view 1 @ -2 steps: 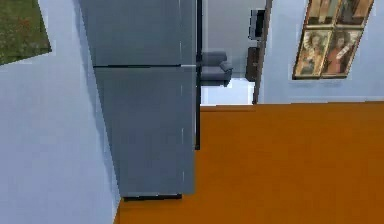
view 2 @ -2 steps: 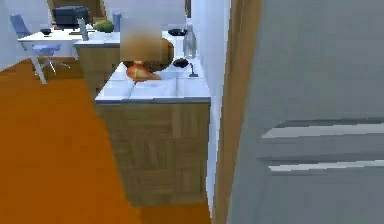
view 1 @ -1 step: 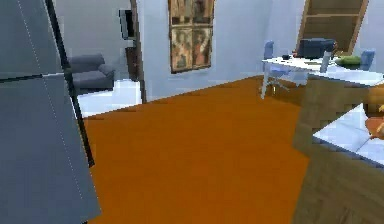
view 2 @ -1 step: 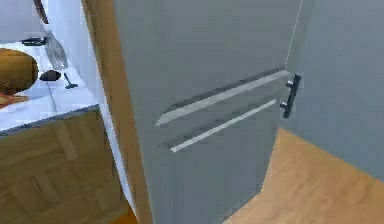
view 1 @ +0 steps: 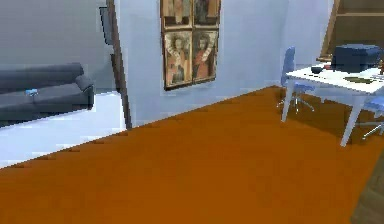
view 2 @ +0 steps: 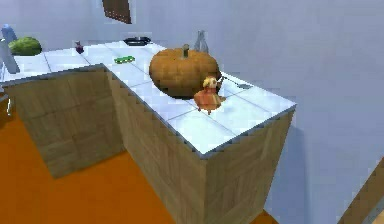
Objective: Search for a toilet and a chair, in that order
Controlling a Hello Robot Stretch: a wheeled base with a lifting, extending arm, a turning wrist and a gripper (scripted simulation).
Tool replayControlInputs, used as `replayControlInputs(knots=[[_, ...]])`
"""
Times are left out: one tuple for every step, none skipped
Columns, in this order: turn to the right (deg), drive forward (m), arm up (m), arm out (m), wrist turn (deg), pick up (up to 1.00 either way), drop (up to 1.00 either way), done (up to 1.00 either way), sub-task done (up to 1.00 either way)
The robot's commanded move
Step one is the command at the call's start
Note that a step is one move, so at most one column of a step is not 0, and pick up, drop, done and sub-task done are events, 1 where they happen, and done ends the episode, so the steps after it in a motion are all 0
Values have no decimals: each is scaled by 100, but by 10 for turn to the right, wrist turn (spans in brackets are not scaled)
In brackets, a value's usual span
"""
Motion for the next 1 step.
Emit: replayControlInputs(knots=[[150, 0, 0, 0, 0, 0, 0, 0, 0]])
